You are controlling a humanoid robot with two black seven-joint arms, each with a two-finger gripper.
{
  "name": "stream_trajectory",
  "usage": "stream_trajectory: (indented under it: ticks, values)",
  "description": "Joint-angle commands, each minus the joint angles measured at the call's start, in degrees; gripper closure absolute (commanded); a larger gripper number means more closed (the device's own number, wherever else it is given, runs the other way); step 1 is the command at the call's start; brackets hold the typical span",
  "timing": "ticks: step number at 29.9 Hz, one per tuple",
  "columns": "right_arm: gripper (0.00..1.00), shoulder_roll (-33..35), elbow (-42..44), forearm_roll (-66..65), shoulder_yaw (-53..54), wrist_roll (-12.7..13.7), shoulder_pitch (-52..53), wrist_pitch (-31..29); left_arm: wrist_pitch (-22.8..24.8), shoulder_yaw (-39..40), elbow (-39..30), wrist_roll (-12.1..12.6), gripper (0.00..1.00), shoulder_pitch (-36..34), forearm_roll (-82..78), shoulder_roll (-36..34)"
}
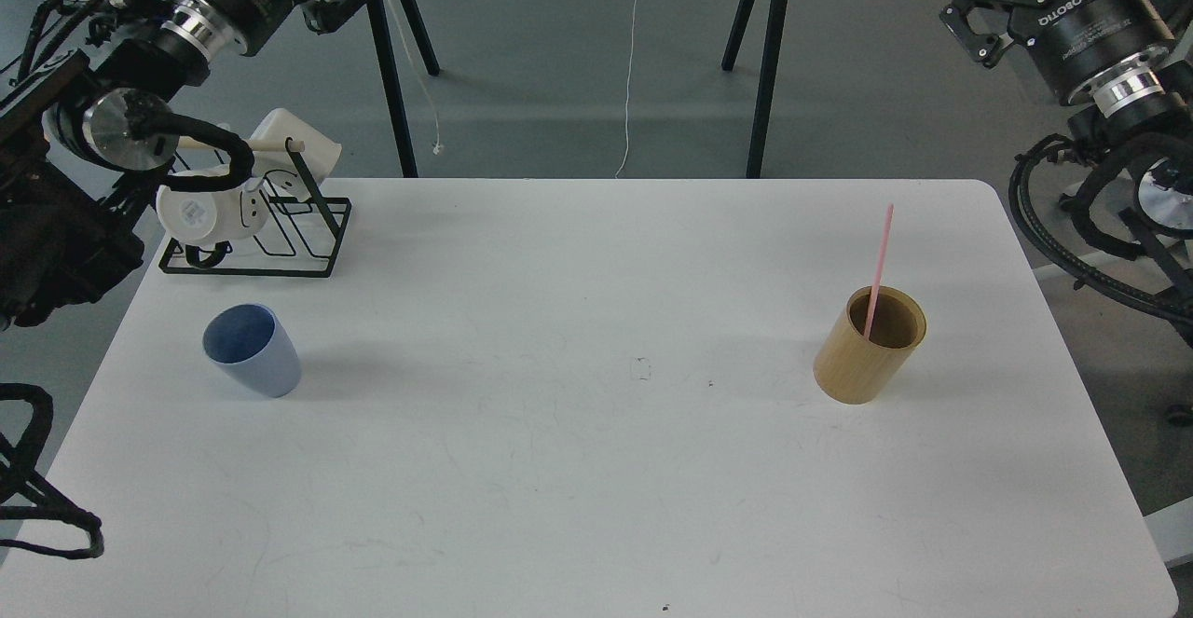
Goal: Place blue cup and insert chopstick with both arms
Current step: 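Lower the left gripper from the rack toward the blue cup, then close the left gripper around the blue cup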
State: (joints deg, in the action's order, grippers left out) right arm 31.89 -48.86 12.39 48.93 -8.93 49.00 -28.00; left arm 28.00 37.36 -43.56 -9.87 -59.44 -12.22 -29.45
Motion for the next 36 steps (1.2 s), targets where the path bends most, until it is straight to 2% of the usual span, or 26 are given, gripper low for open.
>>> stream_trajectory:
  ticks: [1,7,11,15,21,23,26,31,36]
  values:
    - [0.01,1.2,-0.5,0.0,0.0,0.0,-0.3,0.0,-0.7,-0.4,-7.6,0.2,0.01,1.2,-13.6,-4.8]
    - [0.01,1.2,-0.2,0.0,0.0,-0.6,-0.7,0.0,-2.9,-1.4,-25.7,0.5,0.01,9.9,-33.4,-18.9]
    - [0.01,1.2,-0.3,0.0,0.4,-0.7,-0.7,0.0,-3.0,-1.3,-30.3,0.2,0.02,15.7,-42.9,-25.4]
    - [0.01,1.2,-0.4,0.0,0.4,-0.6,-0.7,0.0,-3.0,-1.4,-34.2,-0.7,0.11,18.1,-51.6,-31.1]
    - [0.01,1.3,-0.2,0.0,0.6,-0.6,-0.7,0.0,-3.0,-1.4,-34.4,-1.5,0.14,23.2,-65.8,-34.4]
    - [0.01,1.4,0.3,0.0,0.6,-0.6,-0.8,0.0,-3.4,-1.3,-33.7,-2.9,0.14,25.6,-71.0,-34.4]
    - [0.01,2.2,0.6,0.0,0.4,-0.6,-1.1,0.0,-7.6,-1.4,-31.7,-5.9,0.14,29.4,-77.0,-34.1]
    - [0.01,2.1,0.7,0.0,0.4,-0.6,-1.5,0.0,-16.8,-4.2,-26.2,-6.1,0.14,32.5,-85.6,-32.2]
    - [0.01,2.2,0.6,0.0,0.3,-0.6,-1.5,0.0,-20.7,-8.4,-20.8,-7.5,0.16,32.5,-87.2,-29.8]
